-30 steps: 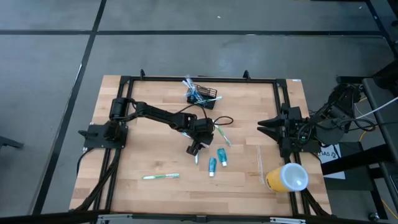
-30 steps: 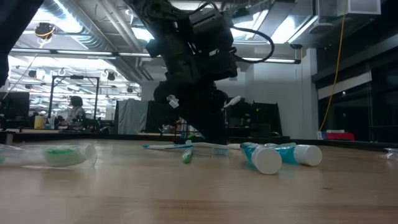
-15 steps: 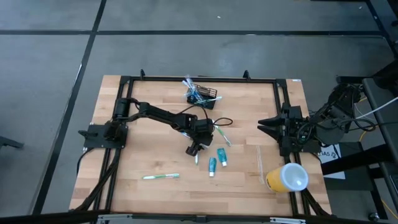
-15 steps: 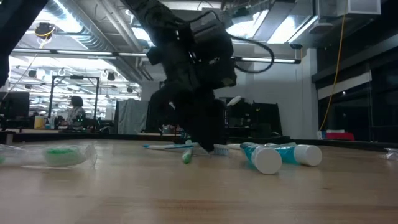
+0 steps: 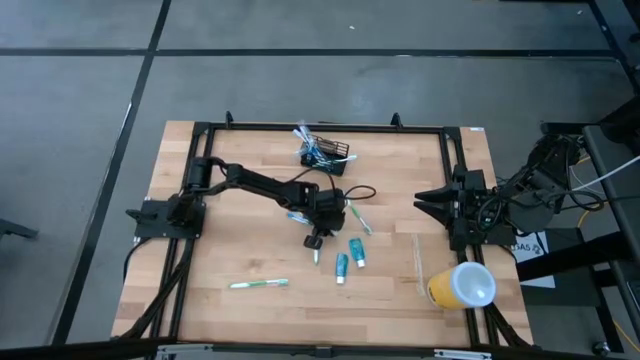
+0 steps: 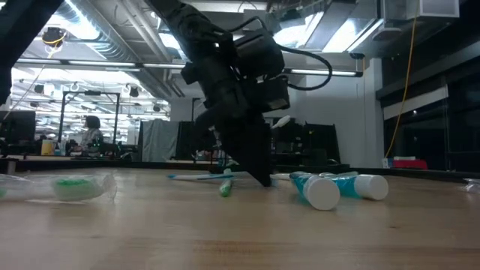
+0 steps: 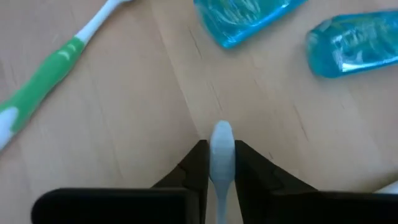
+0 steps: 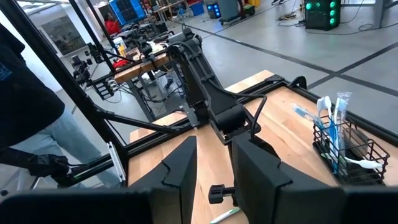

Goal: Pick & Place toothbrushing station
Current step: Put the blue toothbrush into the wire organizer

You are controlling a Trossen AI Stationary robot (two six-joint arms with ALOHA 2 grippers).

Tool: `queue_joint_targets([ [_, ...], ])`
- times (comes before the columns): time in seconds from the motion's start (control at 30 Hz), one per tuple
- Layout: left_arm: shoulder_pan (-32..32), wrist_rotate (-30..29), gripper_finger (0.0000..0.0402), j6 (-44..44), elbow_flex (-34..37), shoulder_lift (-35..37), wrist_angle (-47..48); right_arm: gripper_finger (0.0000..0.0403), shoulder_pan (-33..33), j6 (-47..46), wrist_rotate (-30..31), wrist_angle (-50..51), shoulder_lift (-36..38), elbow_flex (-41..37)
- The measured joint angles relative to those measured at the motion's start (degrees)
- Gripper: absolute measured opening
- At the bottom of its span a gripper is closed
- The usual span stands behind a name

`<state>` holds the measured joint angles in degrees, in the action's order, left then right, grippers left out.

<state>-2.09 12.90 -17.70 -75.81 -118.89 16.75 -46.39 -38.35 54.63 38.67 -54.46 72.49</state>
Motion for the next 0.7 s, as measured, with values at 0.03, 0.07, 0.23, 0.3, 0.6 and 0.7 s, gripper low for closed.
queue_joint_targets([
  [0.03, -0.2, 0.7, 0.0044, 1.0, 0.0, 0.0, 0.0, 0.0104, 0.0, 0.0, 0.0, 0.0, 0.0, 0.0],
  [0.07, -0.6, 1.8, 0.0044, 2.1, 0.0, 0.1, 0.3, 0.0104, 0.0, 0.0, 0.0, 0.1, 0.0, 0.0],
  [0.23, -3.1, -0.5, 0.0044, 4.1, 0.1, 3.3, 0.5, 0.0104, 0.0, 0.2, 0.0, 0.1, 0.0, 0.0],
  [0.3, -4.8, -3.4, 0.0044, 4.1, 0.1, 6.1, 0.4, 0.0104, 0.0, 0.2, 0.0, 0.1, 0.0, 0.0],
  [0.6, -17.6, -18.1, 0.0044, 6.9, 1.7, 25.1, -10.8, 0.0104, 0.0, 1.7, 0.0, 0.1, 0.0, 0.0],
  [0.7, -23.3, -15.8, 0.0044, 11.3, 6.0, 30.2, -20.8, 0.0104, 0.0, 2.4, 0.3, 0.1, 0.0, 0.0],
])
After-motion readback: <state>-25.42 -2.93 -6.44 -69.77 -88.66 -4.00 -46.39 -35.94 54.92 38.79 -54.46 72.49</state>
